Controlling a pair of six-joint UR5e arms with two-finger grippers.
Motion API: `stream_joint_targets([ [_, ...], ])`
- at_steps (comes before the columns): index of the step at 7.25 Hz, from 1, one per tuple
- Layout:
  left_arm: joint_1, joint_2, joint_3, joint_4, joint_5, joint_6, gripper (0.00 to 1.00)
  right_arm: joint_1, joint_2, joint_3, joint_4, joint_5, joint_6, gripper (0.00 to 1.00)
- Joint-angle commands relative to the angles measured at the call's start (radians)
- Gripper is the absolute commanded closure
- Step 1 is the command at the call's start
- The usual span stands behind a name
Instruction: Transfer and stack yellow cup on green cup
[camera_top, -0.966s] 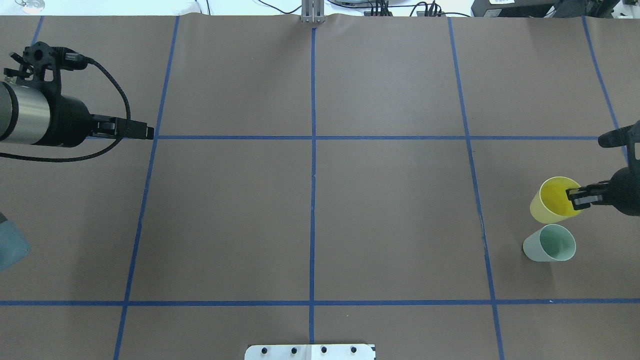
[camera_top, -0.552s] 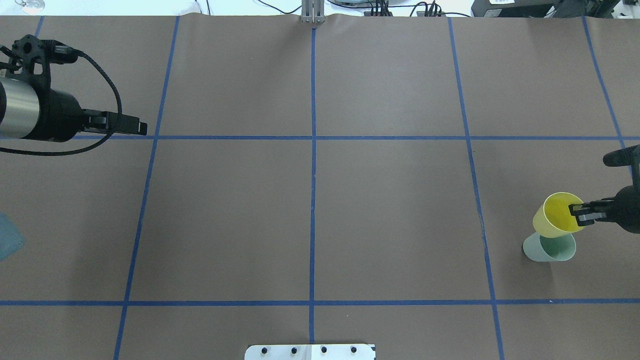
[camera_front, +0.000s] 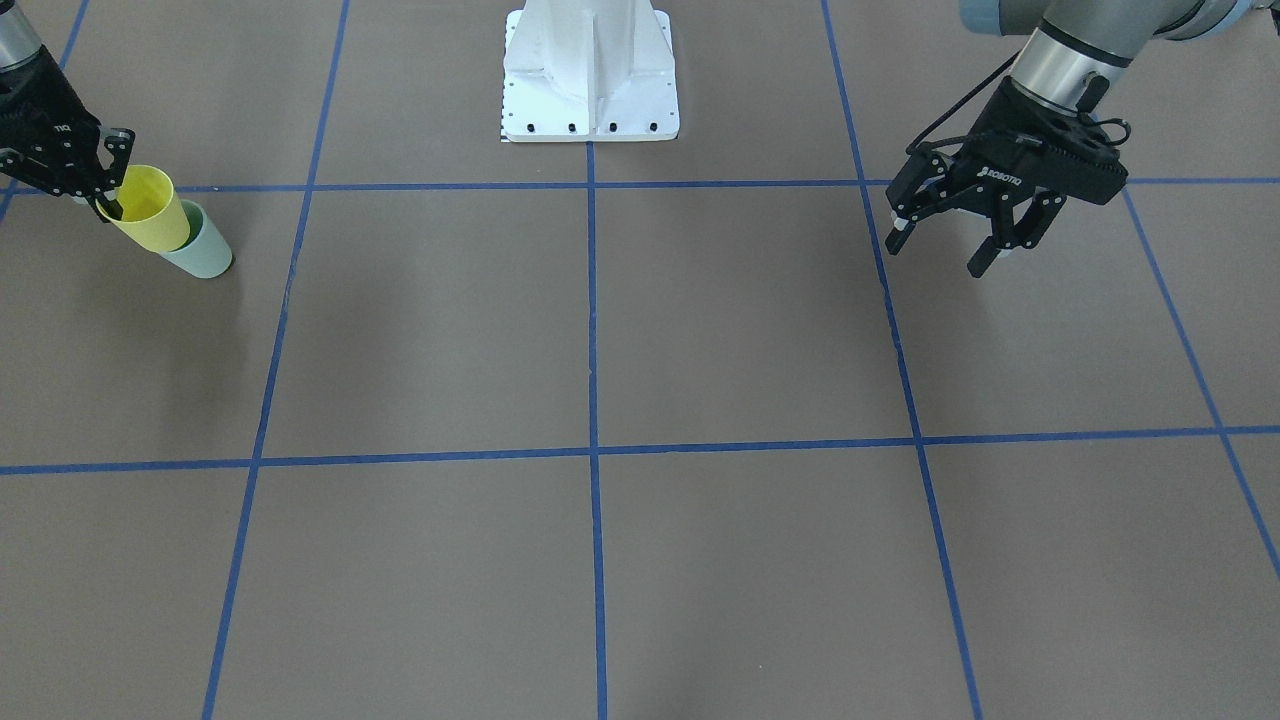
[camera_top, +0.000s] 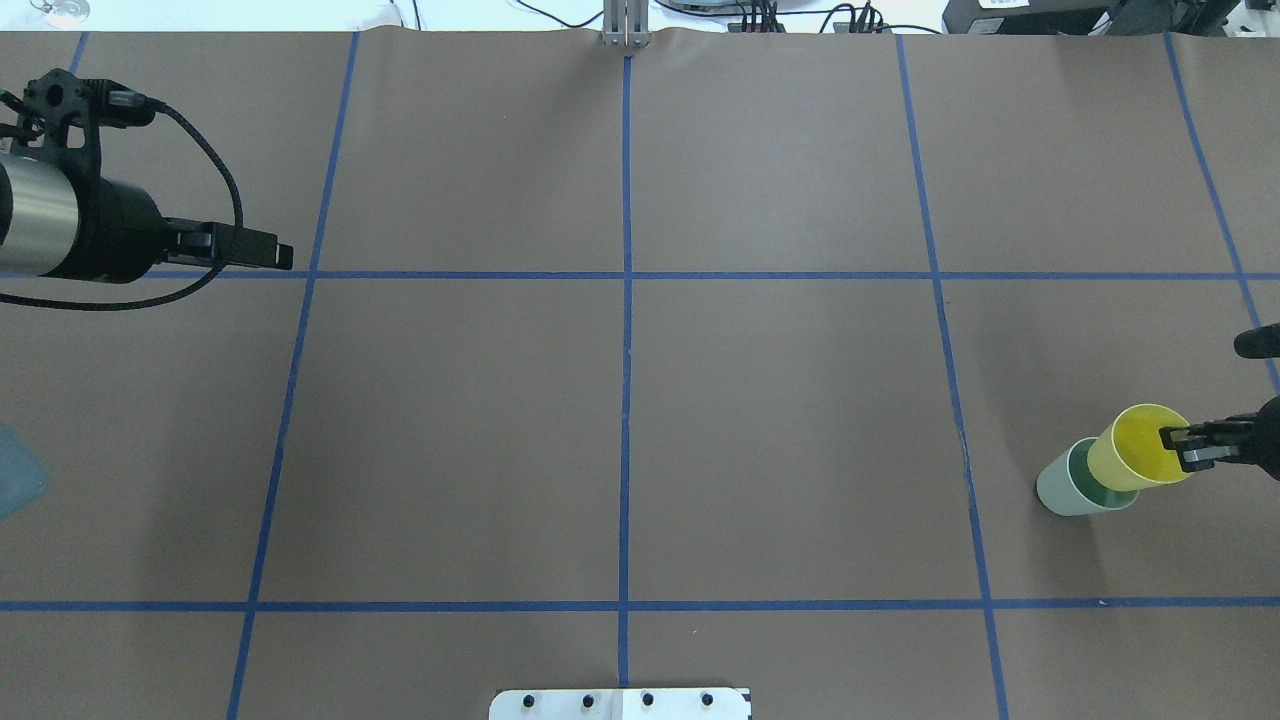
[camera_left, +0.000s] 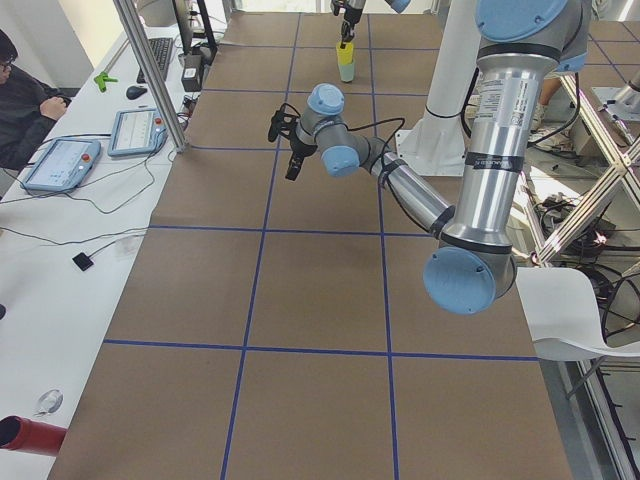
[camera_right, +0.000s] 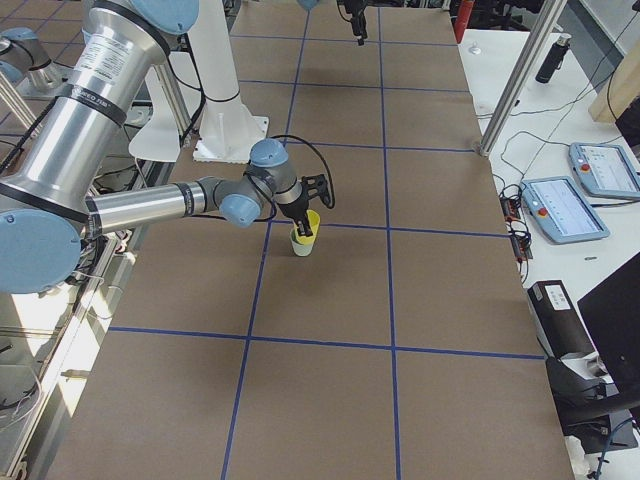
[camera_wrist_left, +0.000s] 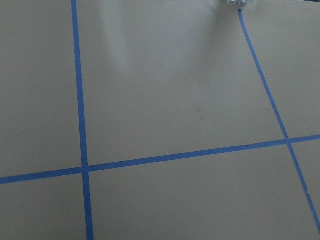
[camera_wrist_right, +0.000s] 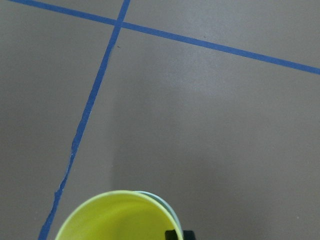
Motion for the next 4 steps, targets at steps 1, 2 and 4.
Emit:
stream_joint_targets([
  [1, 0.0, 0.0, 0.0, 0.0, 0.0, 0.0, 0.01, 0.001, -0.001, 0.0, 0.002, 0.017, 0.0, 1.0],
  [2, -0.003, 0.0, 0.0, 0.0, 0.0, 0.0, 0.01, 0.0, -0.002, 0.0, 0.002, 0.017, 0.0, 1.0],
  [4, -0.003, 0.0, 0.002, 0.0, 0.0, 0.0, 0.0, 0.0, 0.001, 0.0, 0.004, 0.024, 0.0, 1.0],
])
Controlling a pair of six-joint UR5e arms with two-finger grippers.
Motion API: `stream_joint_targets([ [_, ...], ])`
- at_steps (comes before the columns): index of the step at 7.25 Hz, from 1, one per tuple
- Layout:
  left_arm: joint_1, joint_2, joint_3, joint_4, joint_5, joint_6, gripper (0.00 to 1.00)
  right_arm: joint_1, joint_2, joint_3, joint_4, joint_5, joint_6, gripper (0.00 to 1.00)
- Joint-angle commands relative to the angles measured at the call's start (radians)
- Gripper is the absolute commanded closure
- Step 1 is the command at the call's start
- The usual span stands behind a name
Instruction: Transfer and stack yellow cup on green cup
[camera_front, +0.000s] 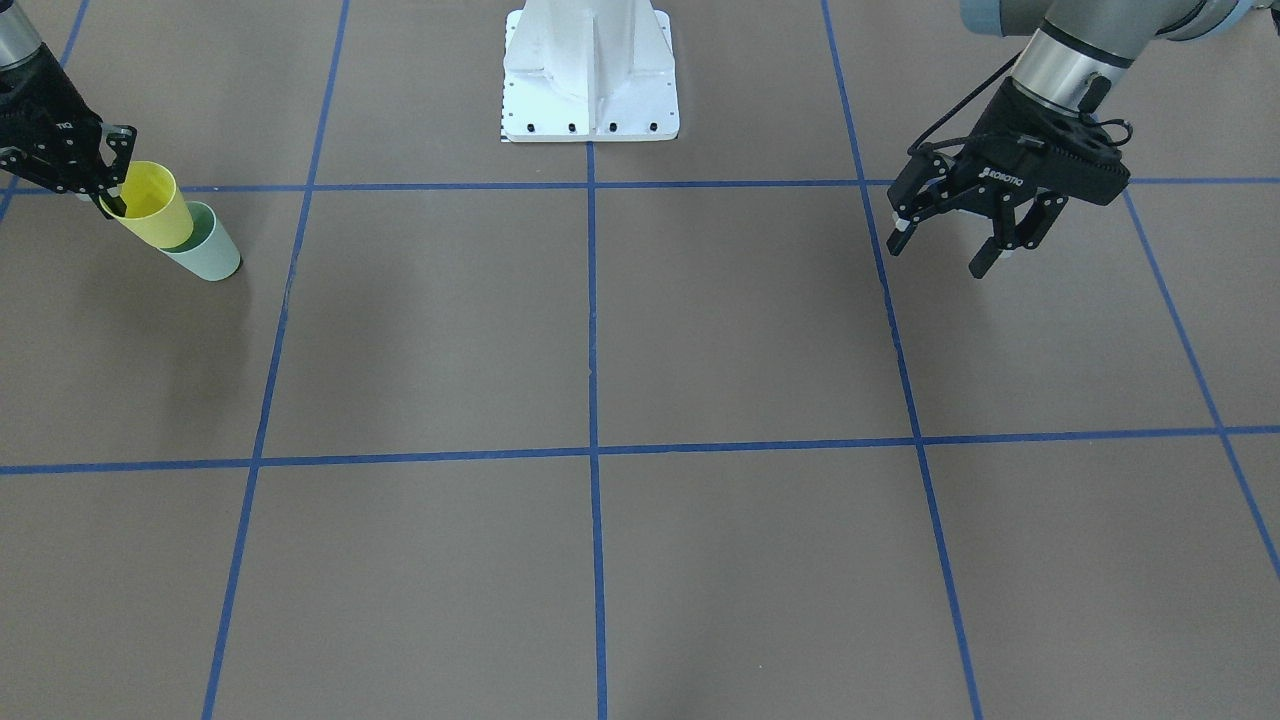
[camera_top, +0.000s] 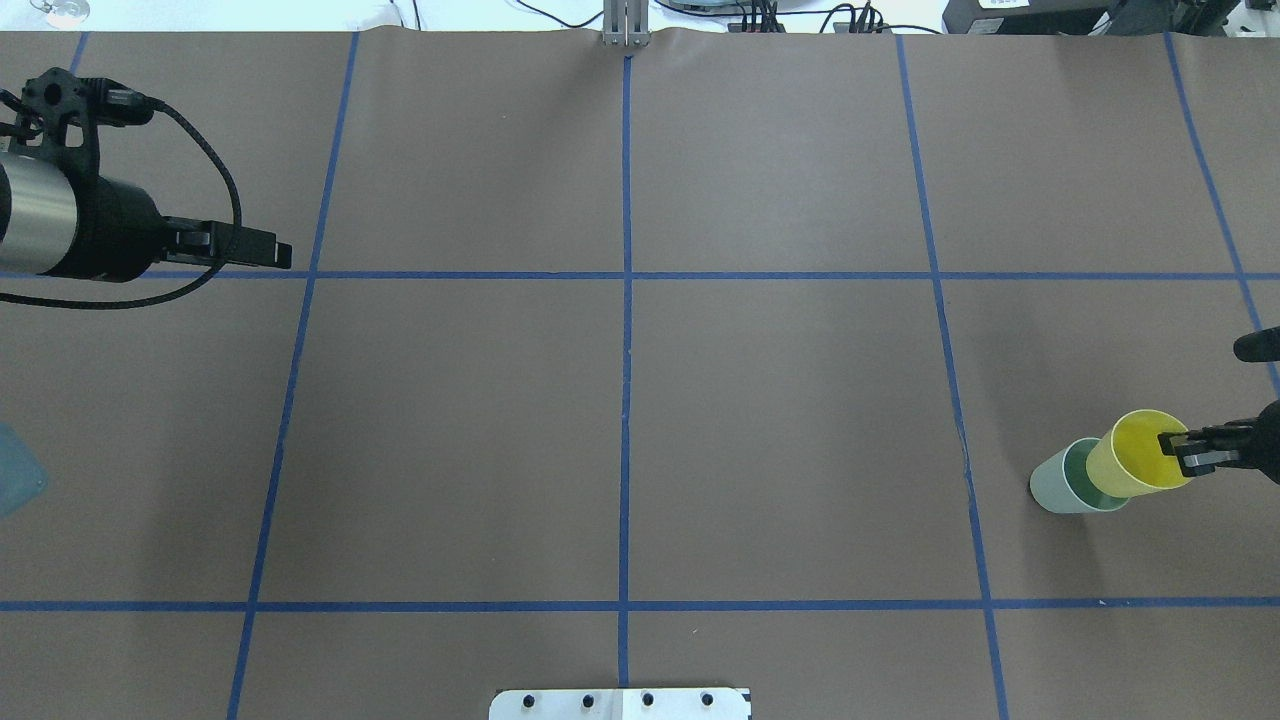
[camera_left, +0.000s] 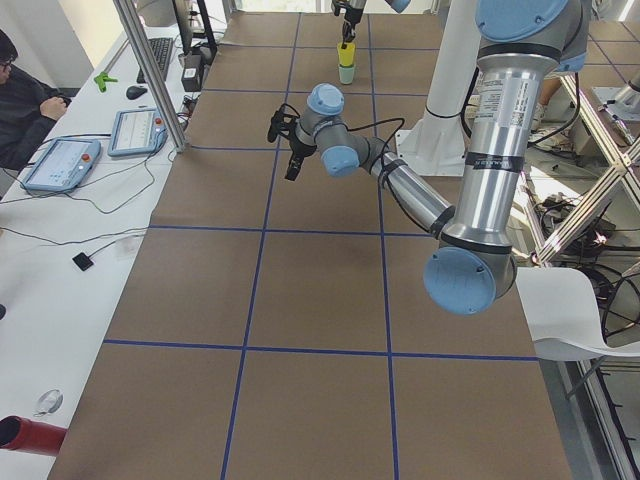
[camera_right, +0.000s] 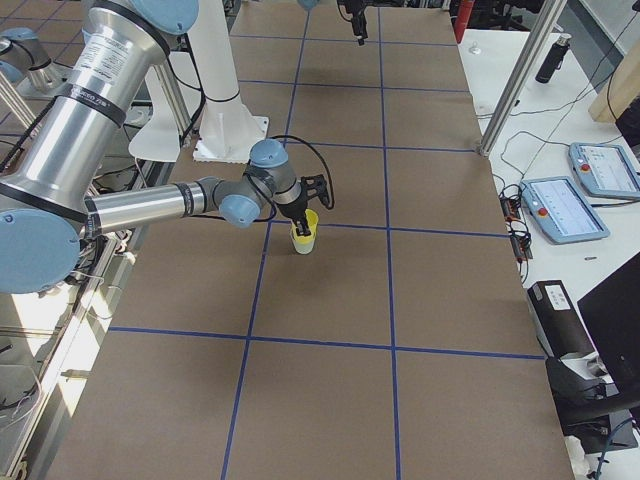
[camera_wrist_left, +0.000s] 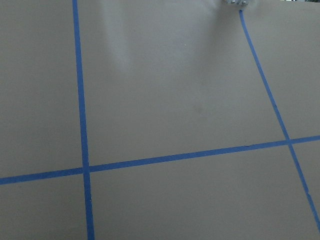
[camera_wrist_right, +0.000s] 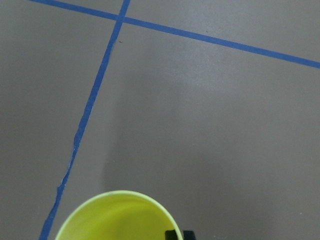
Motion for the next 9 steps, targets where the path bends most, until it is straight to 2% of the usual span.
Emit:
stream_joint_targets([
  [1, 0.0, 0.0, 0.001, 0.0, 0.0, 0.0, 0.0, -0.001, 0.004, 0.002, 0.001, 0.002, 0.0, 1.0],
  [7, 0.0, 0.002, -0.001, 0.0, 0.0, -0.002, 0.0, -0.004, 0.008, 0.002, -0.001, 0.036, 0.0, 1.0],
  [9, 0.0, 0.002, -0.001, 0.0, 0.0, -0.002, 0.0, -0.031, 0.013, -0.032, -0.003, 0.035, 0.002, 1.0],
])
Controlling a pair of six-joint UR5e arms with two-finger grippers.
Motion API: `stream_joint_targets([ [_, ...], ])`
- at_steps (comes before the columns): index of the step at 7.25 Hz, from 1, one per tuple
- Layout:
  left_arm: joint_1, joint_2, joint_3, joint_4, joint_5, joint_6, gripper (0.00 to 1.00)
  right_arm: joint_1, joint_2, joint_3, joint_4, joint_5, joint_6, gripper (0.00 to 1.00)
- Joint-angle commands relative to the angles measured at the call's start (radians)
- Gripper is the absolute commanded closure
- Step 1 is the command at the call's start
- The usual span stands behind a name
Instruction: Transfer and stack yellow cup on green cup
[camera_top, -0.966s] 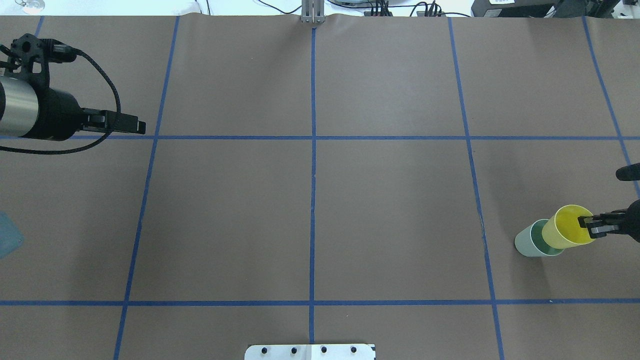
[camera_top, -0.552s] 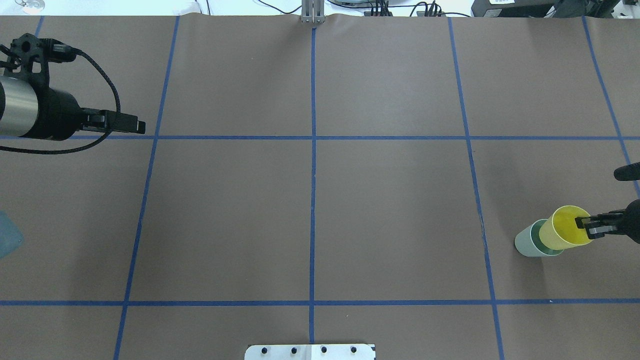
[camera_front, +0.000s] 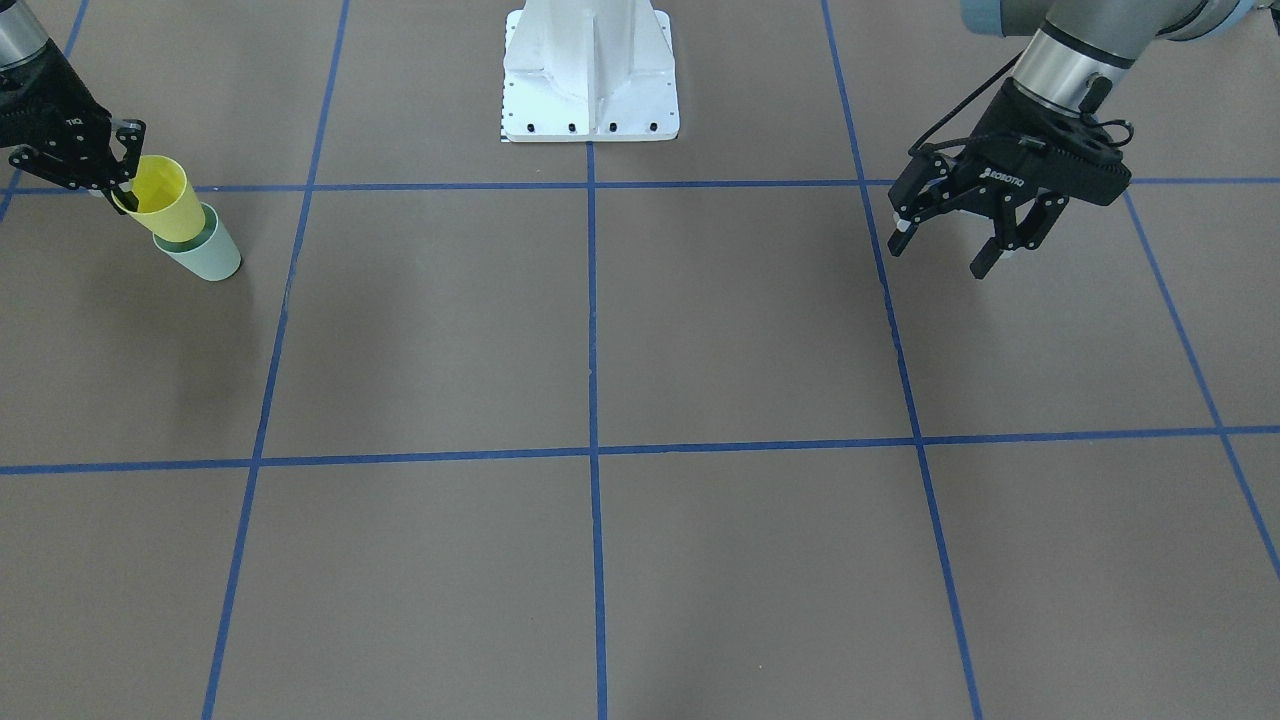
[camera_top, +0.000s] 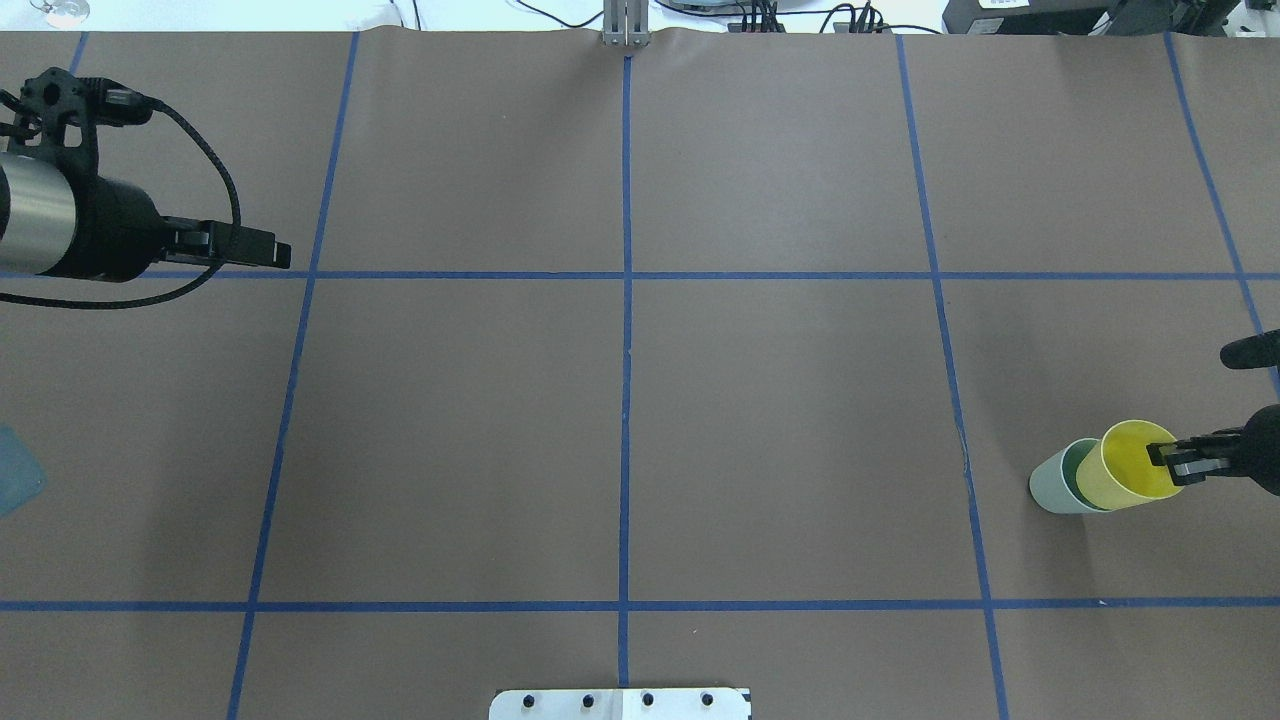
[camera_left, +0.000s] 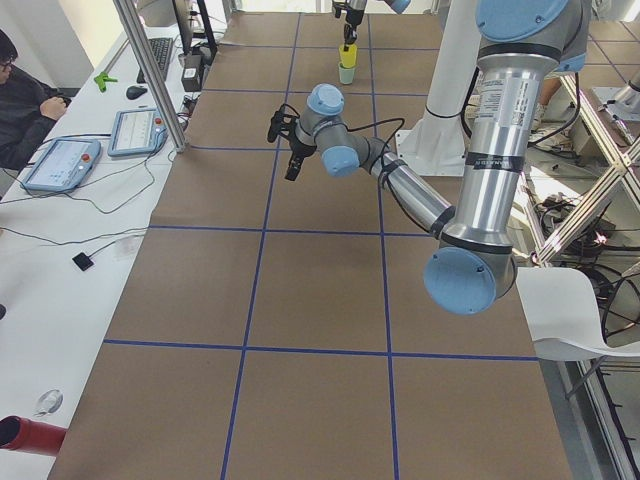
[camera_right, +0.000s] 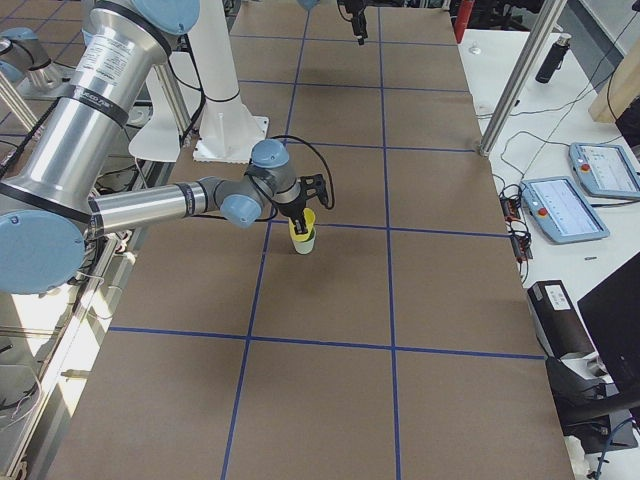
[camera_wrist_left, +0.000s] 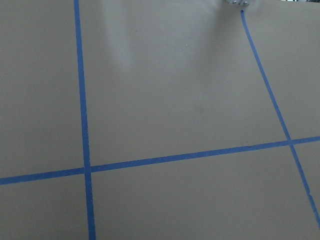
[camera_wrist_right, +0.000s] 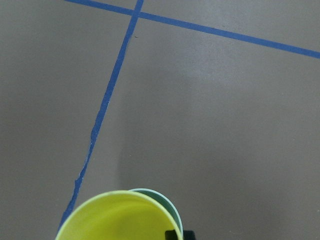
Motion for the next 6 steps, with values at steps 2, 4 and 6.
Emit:
stream_joint_targets([
  [2, 0.0, 0.0, 0.0, 0.0, 0.0, 0.0, 0.0, -0.028, 0.01, -0.032, -0.001, 0.002, -0.001, 0.97],
  [4, -0.001, 0.0, 0.001, 0.0, 0.0, 0.0, 0.0, -0.029, 0.038, -0.038, 0.002, 0.005, 0.004, 0.33],
  [6, 0.0, 0.0, 0.003, 0.002, 0.0, 0.0, 0.0, -0.007, 0.067, -0.038, 0.004, -0.003, 0.011, 0.35],
])
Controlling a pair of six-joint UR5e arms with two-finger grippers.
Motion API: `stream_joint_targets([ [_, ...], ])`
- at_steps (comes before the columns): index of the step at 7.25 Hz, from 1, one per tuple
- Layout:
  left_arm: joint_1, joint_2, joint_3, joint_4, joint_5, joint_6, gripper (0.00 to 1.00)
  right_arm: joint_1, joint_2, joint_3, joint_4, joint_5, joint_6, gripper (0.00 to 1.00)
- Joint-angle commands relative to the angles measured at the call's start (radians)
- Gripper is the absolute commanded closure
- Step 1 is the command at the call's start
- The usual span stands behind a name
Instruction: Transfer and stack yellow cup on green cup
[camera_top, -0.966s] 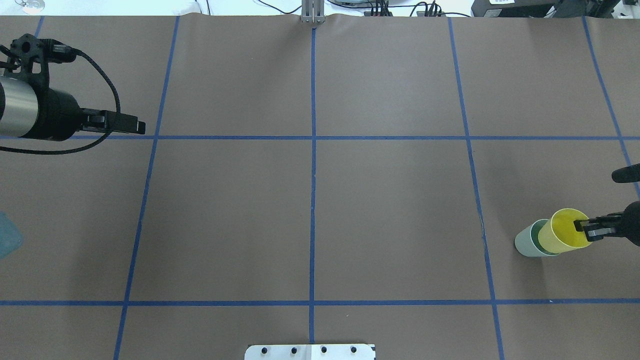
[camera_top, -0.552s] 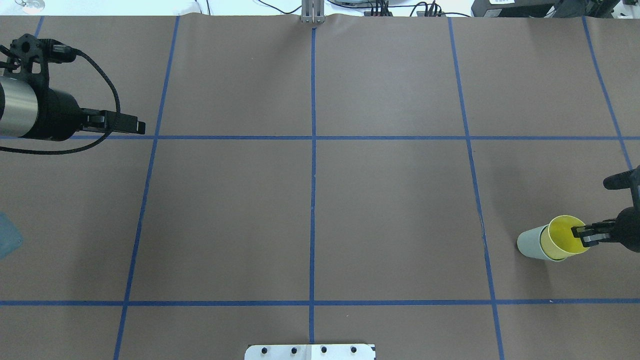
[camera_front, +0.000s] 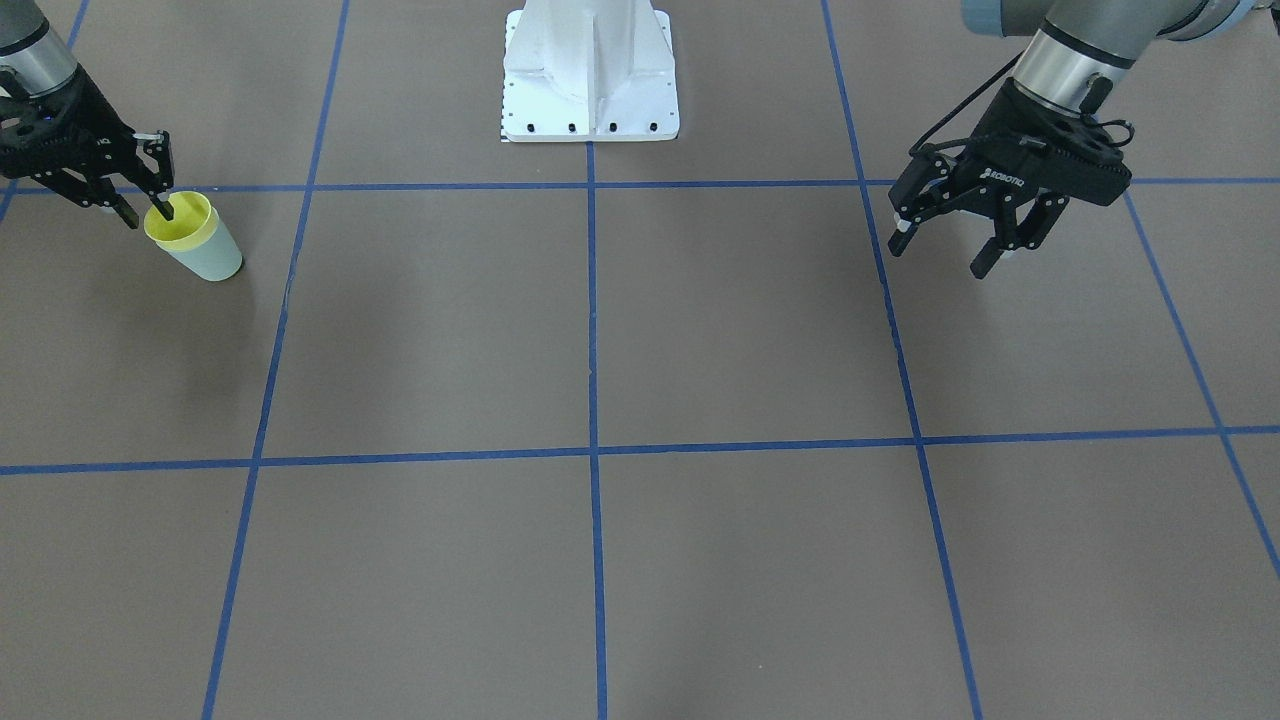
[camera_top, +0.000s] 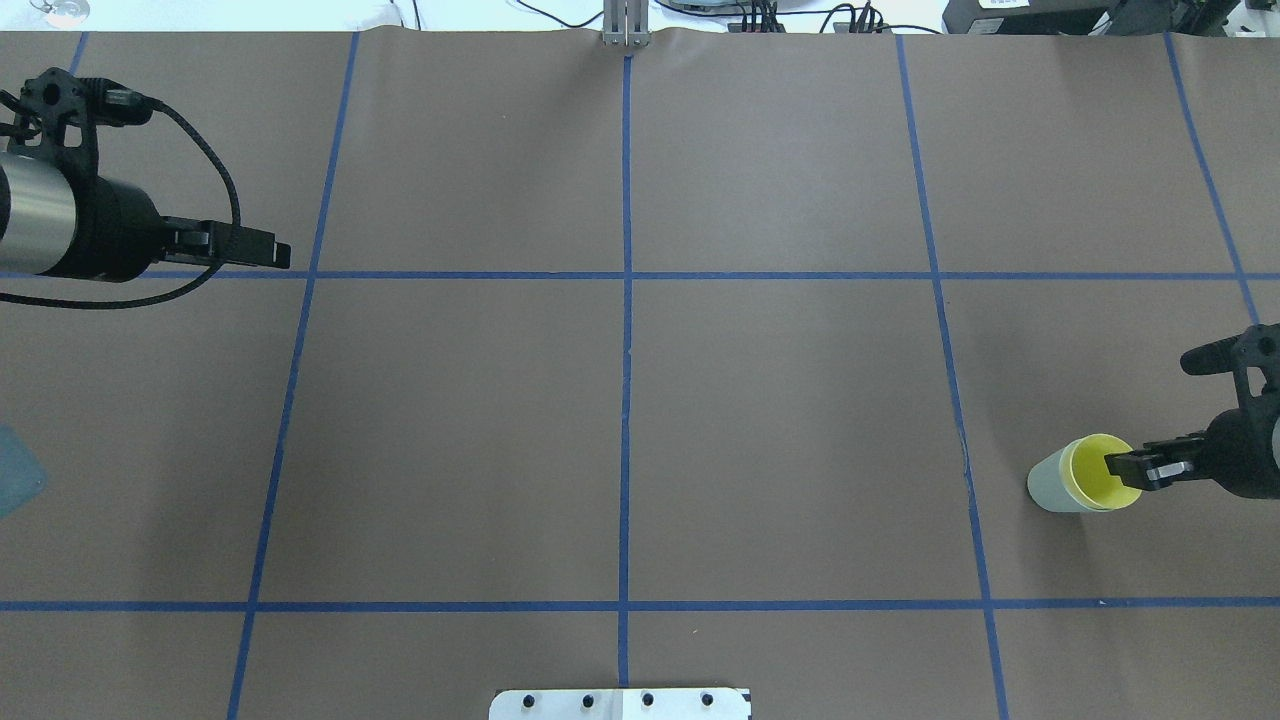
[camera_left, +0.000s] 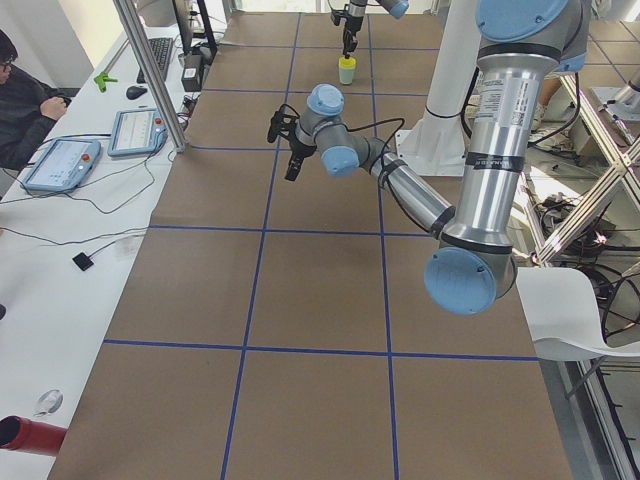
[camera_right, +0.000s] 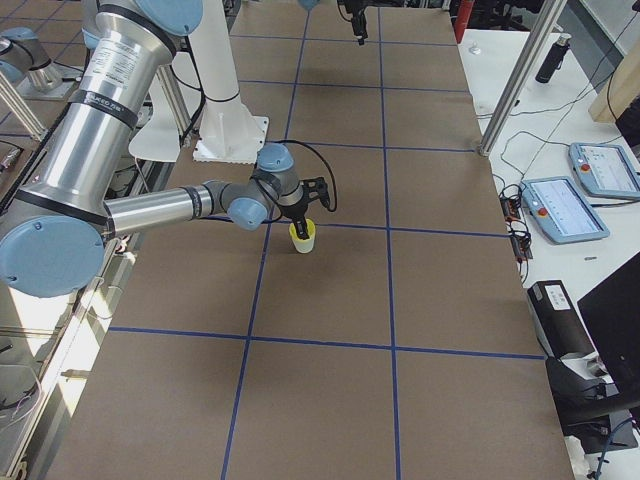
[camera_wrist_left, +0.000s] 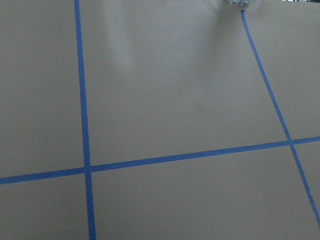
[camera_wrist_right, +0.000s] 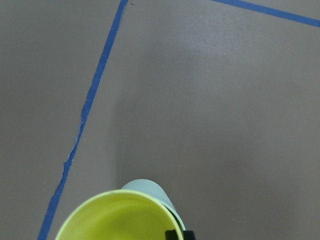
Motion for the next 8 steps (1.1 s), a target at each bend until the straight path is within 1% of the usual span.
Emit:
stream_joint_targets([
  [1, 0.0, 0.0, 0.001, 0.001, 0.002, 0.0, 0.0, 0.052, 0.025, 0.001, 0.0, 0.006, -0.004, 0.32],
  [2, 0.0, 0.0, 0.006, 0.001, 0.0, 0.0, 0.0, 0.063, 0.027, -0.001, 0.0, 0.017, -0.007, 0.32],
  [3, 0.0, -0.002, 0.007, 0.001, 0.002, 0.0, 0.0, 0.089, 0.028, 0.001, 0.0, 0.02, -0.007, 0.3],
  [4, -0.007, -0.002, 0.007, 0.002, 0.0, 0.002, 0.0, 0.138, 0.051, -0.002, -0.001, 0.023, -0.009, 0.0],
  [5, -0.051, -0.002, 0.018, 0.008, -0.033, 0.027, 0.0, 0.185, 0.062, -0.025, -0.024, 0.023, -0.014, 0.0],
  [6, -0.151, -0.002, 0.044, 0.078, -0.125, 0.178, 0.0, 0.257, 0.083, -0.066, -0.111, 0.034, -0.114, 0.0],
  [7, -0.246, -0.002, 0.046, 0.214, -0.164, 0.36, 0.0, 0.37, 0.164, -0.097, -0.299, 0.072, -0.382, 0.0],
  [8, -0.329, 0.0, 0.047, 0.36, -0.178, 0.543, 0.0, 0.441, 0.213, -0.106, -0.481, 0.086, -0.566, 0.0],
])
